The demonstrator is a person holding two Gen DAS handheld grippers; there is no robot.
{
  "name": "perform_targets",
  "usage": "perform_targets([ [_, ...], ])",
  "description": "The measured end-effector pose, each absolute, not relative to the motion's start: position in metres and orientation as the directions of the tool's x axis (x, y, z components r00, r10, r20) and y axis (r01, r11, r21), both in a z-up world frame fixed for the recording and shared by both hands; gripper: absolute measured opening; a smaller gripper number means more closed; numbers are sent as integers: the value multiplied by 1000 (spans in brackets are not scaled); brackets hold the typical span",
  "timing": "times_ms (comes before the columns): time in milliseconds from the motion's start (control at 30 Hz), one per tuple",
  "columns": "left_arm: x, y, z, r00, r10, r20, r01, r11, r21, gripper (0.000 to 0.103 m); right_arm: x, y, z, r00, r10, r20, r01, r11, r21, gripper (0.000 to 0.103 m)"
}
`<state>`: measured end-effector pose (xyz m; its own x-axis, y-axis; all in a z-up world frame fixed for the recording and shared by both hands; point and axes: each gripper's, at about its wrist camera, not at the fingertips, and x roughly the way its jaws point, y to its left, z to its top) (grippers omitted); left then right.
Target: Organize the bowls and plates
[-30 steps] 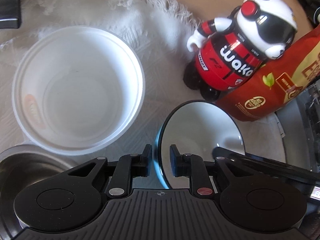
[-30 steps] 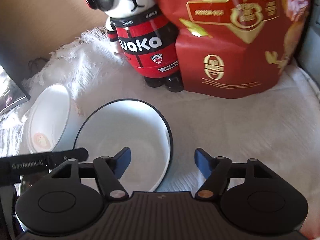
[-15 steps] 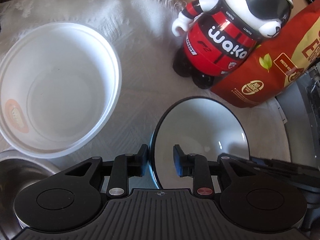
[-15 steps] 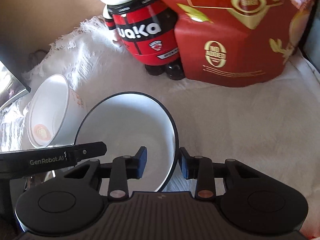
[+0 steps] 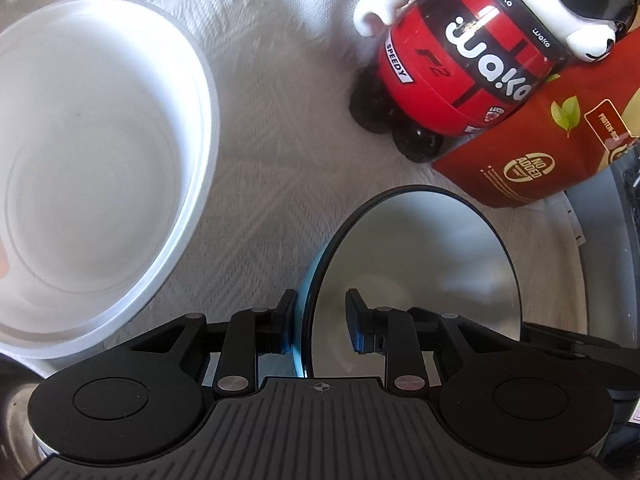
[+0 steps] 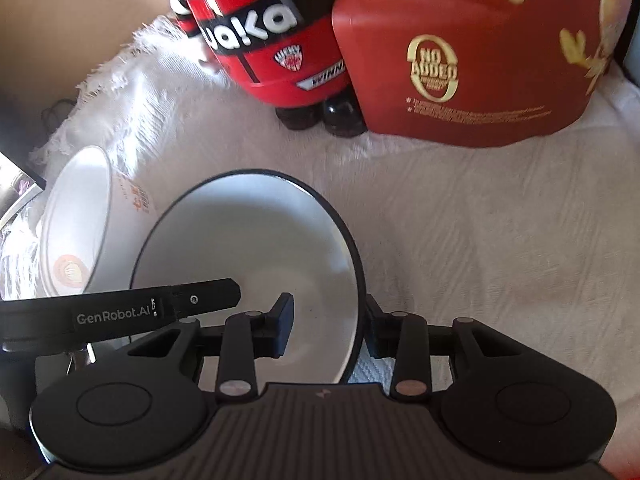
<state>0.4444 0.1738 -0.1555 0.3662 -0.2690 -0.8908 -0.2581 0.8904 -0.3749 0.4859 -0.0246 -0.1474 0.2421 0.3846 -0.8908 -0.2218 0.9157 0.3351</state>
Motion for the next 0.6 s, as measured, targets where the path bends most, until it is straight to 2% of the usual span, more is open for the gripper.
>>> perform_targets([
  [167, 446, 178, -157, 363, -290, -885, -265, 879, -397, 31, 490, -21, -153, 231, 381, -895, -223, 916, 333, 37],
  [367, 446, 173, -152, 381, -243, -892, -235, 907, -348, 32, 491, -13, -150, 239, 358, -903, -242, 922, 301, 37],
  [600, 435, 177, -121, 441, -238, -865, -218, 907, -361, 32, 485, -13, -131, 282, 376, -883, -262, 915, 306, 37],
])
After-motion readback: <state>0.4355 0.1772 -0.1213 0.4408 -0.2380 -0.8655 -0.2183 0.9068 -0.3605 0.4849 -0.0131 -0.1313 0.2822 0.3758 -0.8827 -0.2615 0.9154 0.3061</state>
